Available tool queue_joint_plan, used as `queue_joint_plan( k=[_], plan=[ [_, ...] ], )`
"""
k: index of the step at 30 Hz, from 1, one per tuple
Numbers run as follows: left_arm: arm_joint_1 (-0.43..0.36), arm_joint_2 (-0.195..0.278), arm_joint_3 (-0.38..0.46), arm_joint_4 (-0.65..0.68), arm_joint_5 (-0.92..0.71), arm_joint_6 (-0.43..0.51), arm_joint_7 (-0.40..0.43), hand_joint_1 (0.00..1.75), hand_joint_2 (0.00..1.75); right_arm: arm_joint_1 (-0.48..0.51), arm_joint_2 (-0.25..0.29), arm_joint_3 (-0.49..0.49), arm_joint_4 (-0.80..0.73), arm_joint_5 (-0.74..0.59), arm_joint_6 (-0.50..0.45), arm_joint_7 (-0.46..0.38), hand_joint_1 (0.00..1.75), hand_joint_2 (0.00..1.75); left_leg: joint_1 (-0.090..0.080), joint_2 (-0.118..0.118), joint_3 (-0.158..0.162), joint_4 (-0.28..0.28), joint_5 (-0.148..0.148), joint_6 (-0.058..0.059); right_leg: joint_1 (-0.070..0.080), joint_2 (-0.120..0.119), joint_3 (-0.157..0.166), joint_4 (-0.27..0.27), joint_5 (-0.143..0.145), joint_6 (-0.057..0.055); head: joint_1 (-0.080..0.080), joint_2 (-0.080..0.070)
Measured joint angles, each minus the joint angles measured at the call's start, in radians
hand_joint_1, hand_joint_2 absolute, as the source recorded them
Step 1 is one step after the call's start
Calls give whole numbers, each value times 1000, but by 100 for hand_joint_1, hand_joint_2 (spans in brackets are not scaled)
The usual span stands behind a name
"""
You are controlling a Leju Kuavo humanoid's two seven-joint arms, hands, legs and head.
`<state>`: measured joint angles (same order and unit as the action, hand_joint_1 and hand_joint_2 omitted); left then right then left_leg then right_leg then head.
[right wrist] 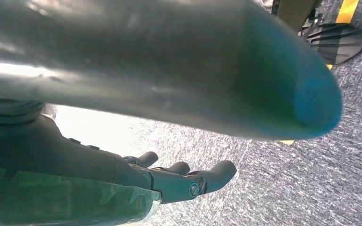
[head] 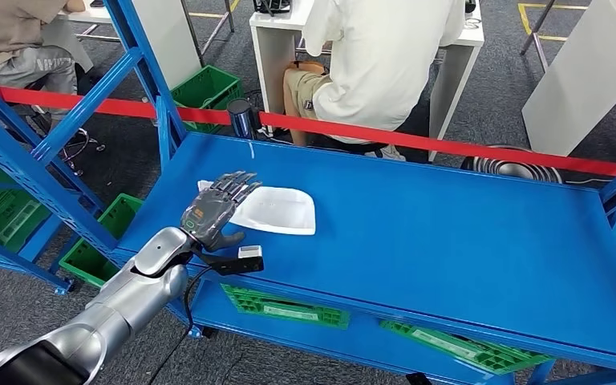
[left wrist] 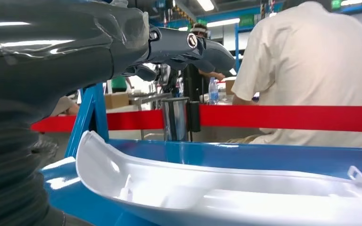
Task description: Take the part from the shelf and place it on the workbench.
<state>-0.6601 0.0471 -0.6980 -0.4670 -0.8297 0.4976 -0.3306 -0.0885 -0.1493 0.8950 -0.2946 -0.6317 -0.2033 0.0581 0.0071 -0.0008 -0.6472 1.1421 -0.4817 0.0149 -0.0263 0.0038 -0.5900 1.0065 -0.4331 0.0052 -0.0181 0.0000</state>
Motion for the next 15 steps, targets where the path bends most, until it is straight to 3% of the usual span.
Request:
queue_joint_plan(
  k=[2, 3, 5, 7, 9, 11, 12, 13, 14, 15],
  plan=[
    [-8, 0, 2, 0, 15, -22, 2, 0, 175, -2, 3, 0, -1, 0, 0, -3, 0, 0, -7, 0, 58, -114, 35, 16, 3, 0, 0, -2, 2, 4, 3, 0],
    [-11, -1, 6, 0, 30, -43, 4, 0, 175, -2, 5, -1, -1, 0, 1, -5, 0, 0, -11, 1, 69, -139, 37, 22, 3, -1, -2, -3, 4, 8, 3, 0],
    [-12, -2, 15, 0, 67, -97, 14, 0, 175, -3, 5, -2, -2, 0, 4, -8, 0, 0, -17, 1, 69, -147, 39, 28, 2, -2, -2, -9, 10, 17, 2, 0],
    [-9, -4, 21, 0, 87, -136, 24, 0, 175, -5, 5, -3, -2, 0, 6, -10, 0, 0, -12, 3, 79, -165, 51, 35, 3, -3, -10, 0, 5, 23, 2, 0],
    [-1, -9, 22, 1, 88, -152, 28, 0, 175, -7, 4, -4, -2, 1, 9, -10, 0, 0, -9, 5, 87, -181, 64, 42, 3, -3, -48, 78, -33, 18, 5, 0],
    [15, -14, 18, 3, 84, -160, 29, 0, 175, -9, 1, -4, -2, 1, 11, -10, 0, 0, -13, 5, 83, -181, 67, 45, 3, -3, -114, 219, -90, 12, 6, 0],
    [26, -15, 16, 5, 82, -162, 29, 0, 175, -8, 0, -4, -2, 1, 12, -10, 0, 0, -14, 5, 82, -181, 67, 45, 3, -4, -137, 267, -105, 15, 6, 0],
    [34, -16, 14, 6, 80, -164, 28, 0, 175, -8, -1, -5, -2, 2, 12, -10, 0, 0, -16, 5, 81, -180, 67, 45, 2, -4, -143, 281, -107, 21, 6, 0],
    [39, -17, 13, 6, 79, -165, 28, 0, 175, -8, -2, -5, -2, 2, 12, -10, 0, 0, -16, 4, 80, -178, 66, 44, 2, -4, -125, 248, -90, 31, 6, 0],
    [42, -18, 13, 7, 78, -165, 28, 0, 175, -9, -4, -6, -2, 2, 12, -10, 0, 0, -16, 3, 80, -174, 64, 42, 1, -4, -90, 182, -64, 40, 6, 0]
  ],
)
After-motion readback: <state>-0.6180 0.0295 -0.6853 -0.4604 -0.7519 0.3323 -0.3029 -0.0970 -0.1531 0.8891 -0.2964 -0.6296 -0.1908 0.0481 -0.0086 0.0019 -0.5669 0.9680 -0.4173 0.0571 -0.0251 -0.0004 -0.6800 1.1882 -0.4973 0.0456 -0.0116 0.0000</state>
